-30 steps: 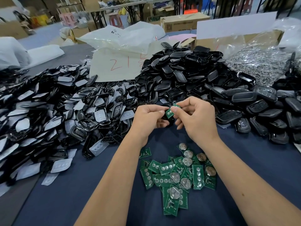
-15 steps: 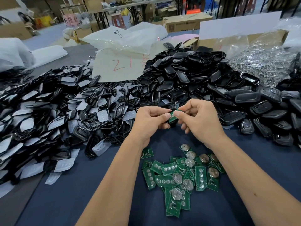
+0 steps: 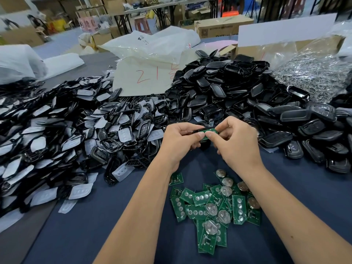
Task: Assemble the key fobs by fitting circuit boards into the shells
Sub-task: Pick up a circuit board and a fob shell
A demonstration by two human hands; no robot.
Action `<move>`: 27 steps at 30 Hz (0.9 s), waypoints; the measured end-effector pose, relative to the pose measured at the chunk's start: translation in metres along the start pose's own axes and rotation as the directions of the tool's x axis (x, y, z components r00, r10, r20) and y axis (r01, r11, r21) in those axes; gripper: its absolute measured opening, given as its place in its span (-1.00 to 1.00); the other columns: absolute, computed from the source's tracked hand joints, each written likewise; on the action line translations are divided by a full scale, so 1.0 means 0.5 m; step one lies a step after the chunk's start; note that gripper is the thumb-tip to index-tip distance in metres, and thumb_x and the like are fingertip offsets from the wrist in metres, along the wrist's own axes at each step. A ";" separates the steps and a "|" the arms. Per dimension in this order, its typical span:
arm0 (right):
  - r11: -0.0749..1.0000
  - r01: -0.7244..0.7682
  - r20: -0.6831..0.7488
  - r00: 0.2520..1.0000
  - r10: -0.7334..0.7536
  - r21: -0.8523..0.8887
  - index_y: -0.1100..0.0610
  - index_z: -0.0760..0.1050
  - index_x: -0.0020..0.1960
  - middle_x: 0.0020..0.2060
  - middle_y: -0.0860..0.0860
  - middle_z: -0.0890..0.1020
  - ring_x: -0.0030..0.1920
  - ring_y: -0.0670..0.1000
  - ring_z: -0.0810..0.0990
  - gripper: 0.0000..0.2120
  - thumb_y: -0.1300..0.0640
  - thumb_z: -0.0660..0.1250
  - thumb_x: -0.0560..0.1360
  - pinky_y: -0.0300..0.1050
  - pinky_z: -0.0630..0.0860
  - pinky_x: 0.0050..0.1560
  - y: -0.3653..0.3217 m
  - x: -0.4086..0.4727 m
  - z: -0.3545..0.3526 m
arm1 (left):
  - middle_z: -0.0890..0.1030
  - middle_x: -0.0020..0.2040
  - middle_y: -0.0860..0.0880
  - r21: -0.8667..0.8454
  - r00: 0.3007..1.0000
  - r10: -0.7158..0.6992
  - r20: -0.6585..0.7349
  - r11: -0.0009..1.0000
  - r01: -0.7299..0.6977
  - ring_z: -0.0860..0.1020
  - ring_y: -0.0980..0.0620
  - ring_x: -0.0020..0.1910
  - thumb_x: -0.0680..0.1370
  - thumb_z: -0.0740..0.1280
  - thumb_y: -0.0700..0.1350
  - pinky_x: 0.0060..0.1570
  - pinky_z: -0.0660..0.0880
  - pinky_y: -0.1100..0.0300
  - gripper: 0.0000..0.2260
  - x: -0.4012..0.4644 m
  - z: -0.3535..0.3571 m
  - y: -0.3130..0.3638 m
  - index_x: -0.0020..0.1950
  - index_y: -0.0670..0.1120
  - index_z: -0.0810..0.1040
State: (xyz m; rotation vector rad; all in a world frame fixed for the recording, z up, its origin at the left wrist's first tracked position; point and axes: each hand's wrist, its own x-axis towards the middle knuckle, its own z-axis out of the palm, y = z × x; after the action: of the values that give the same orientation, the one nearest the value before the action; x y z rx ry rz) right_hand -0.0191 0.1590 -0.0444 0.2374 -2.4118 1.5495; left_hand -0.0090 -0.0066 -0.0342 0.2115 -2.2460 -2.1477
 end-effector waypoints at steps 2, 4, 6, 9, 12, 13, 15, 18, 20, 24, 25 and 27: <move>1.000 0.017 -0.026 1.000 -0.017 -0.022 0.04 0.51 -0.15 -0.41 0.00 0.65 -0.39 0.01 0.63 -0.74 0.02 0.59 0.47 -0.02 0.58 -0.26 0.000 -0.001 0.004 | 0.68 -0.23 -0.09 0.000 1.000 -0.013 0.007 1.000 0.013 0.54 0.07 -0.37 0.54 0.47 -0.33 -0.29 0.51 0.27 -0.87 0.000 -0.002 0.001 -0.01 -0.12 0.74; 0.997 0.030 -0.057 0.998 -0.033 -0.065 0.03 0.47 -0.16 -0.45 -0.02 0.61 -0.43 -0.08 0.55 -0.69 -0.02 0.61 0.43 -0.11 0.49 -0.30 0.000 -0.002 0.004 | 0.66 -0.23 -0.10 -0.010 0.999 -0.023 0.024 1.000 0.023 0.52 0.08 -0.36 0.55 0.45 -0.33 -0.30 0.49 0.27 -0.86 0.001 -0.007 0.002 -0.01 -0.12 0.74; 0.994 0.028 -0.075 0.997 -0.036 -0.106 0.03 0.47 -0.15 -0.47 -0.05 0.59 -0.45 -0.12 0.50 -0.64 -0.09 0.63 0.39 -0.18 0.45 -0.29 0.001 -0.003 0.001 | 0.64 -0.20 -0.12 -0.024 0.998 -0.033 0.050 0.999 0.034 0.50 0.08 -0.35 0.56 0.43 -0.34 -0.30 0.46 0.29 -0.86 0.002 -0.013 0.004 0.03 -0.15 0.74; 0.993 0.053 -0.052 0.997 -0.059 -0.101 -0.01 0.56 -0.13 -0.45 -0.07 0.59 -0.40 -0.11 0.53 -0.70 -0.11 0.63 0.37 -0.33 0.41 -0.31 -0.003 0.000 -0.009 | 0.62 -0.20 -0.12 -0.040 0.995 -0.036 0.092 0.998 0.040 0.47 0.08 -0.34 0.56 0.41 -0.35 -0.29 0.44 0.31 -0.85 0.001 -0.021 0.008 0.06 -0.19 0.72; 0.998 0.041 0.073 0.996 -0.045 0.056 -0.04 0.67 -0.09 -0.33 -0.09 0.66 -0.35 -0.12 0.64 -0.90 0.07 0.59 0.47 -0.32 0.50 -0.37 -0.007 0.003 -0.009 | 0.59 -0.22 -0.12 -0.045 0.995 -0.018 0.095 0.999 0.022 0.44 0.10 -0.35 0.56 0.41 -0.35 -0.30 0.42 0.33 -0.84 -0.002 -0.029 0.016 0.04 -0.17 0.73; 0.987 -0.008 0.126 0.992 -0.012 0.163 -0.01 0.68 -0.08 -0.31 -0.06 0.68 -0.38 -0.06 0.67 -0.90 0.15 0.56 0.50 -0.22 0.55 -0.42 -0.007 0.003 -0.006 | 0.59 -0.20 -0.13 -0.047 0.997 -0.008 0.071 0.999 0.012 0.44 0.09 -0.34 0.56 0.42 -0.35 -0.30 0.41 0.32 -0.85 -0.002 -0.032 0.018 0.03 -0.15 0.73; 0.956 -0.084 0.176 0.984 0.035 0.280 0.10 0.67 -0.07 -0.33 0.03 0.69 -0.44 0.09 0.67 -0.91 0.25 0.54 0.51 -0.10 0.57 -0.47 -0.007 0.002 0.000 | 0.61 -0.21 -0.10 -0.059 1.000 0.009 0.006 0.998 -0.008 0.48 0.09 -0.34 0.55 0.45 -0.33 -0.28 0.46 0.28 -0.89 -0.003 -0.035 0.021 -0.01 -0.14 0.69; 0.954 -0.095 0.194 0.980 0.040 0.284 0.16 0.63 -0.09 -0.37 0.09 0.68 -0.47 0.16 0.67 -0.91 0.22 0.53 0.53 -0.02 0.60 -0.47 -0.005 0.003 0.003 | 0.67 -0.27 -0.04 -0.076 0.999 0.014 -0.046 0.997 -0.018 0.59 0.05 -0.33 0.54 0.47 -0.33 -0.26 0.59 0.24 -0.89 -0.004 -0.034 0.023 -0.10 -0.16 0.60; 0.956 -0.112 0.236 0.971 0.048 0.270 0.16 0.64 -0.09 -0.36 0.09 0.69 -0.43 0.16 0.69 -0.89 0.14 0.50 0.57 0.02 0.66 -0.41 -0.005 0.001 0.003 | 0.67 -0.27 -0.09 -0.033 0.996 0.028 -0.080 0.999 -0.030 0.62 0.02 -0.33 0.55 0.47 -0.32 -0.26 0.60 0.22 -0.91 -0.003 -0.039 0.024 -0.09 -0.19 0.59; 0.977 -0.113 0.246 0.967 0.066 0.181 0.13 0.67 0.03 -0.28 0.05 0.71 -0.29 0.05 0.74 -0.90 0.11 0.42 0.63 0.00 0.72 -0.24 -0.003 0.001 0.002 | 0.68 -0.29 -0.08 0.262 0.995 0.088 -0.053 0.962 -0.071 0.55 0.08 -0.42 0.55 0.47 -0.26 -0.33 0.51 0.26 -0.92 0.000 -0.071 0.029 -0.11 -0.10 0.69; 0.987 -0.090 0.234 0.970 0.057 0.134 0.11 0.67 0.11 -0.21 0.02 0.72 -0.26 0.01 0.74 -0.89 0.12 0.40 0.64 -0.05 0.71 -0.20 -0.001 0.003 0.000 | 0.69 -0.29 -0.07 0.318 0.995 0.093 -0.018 0.944 -0.083 0.55 0.09 -0.42 0.55 0.48 -0.23 -0.32 0.51 0.26 -0.92 -0.001 -0.074 0.029 -0.10 -0.06 0.71; 0.998 -0.054 0.240 0.970 0.043 0.039 0.08 0.65 0.22 -0.12 -0.07 0.71 -0.29 -0.07 0.74 -0.82 0.14 0.35 0.66 -0.17 0.68 -0.15 0.000 0.005 -0.002 | 0.71 -0.26 -0.03 0.427 0.992 0.118 0.036 0.896 -0.122 0.59 0.10 -0.37 0.54 0.50 -0.17 -0.29 0.55 0.27 -0.93 -0.005 -0.069 0.027 -0.06 0.00 0.74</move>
State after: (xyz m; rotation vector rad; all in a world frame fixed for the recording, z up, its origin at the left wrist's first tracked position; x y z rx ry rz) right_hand -0.0215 0.1597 -0.0432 0.3989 -2.5819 1.6853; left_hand -0.0037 -0.0401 -0.0189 0.0658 -2.6322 -1.5720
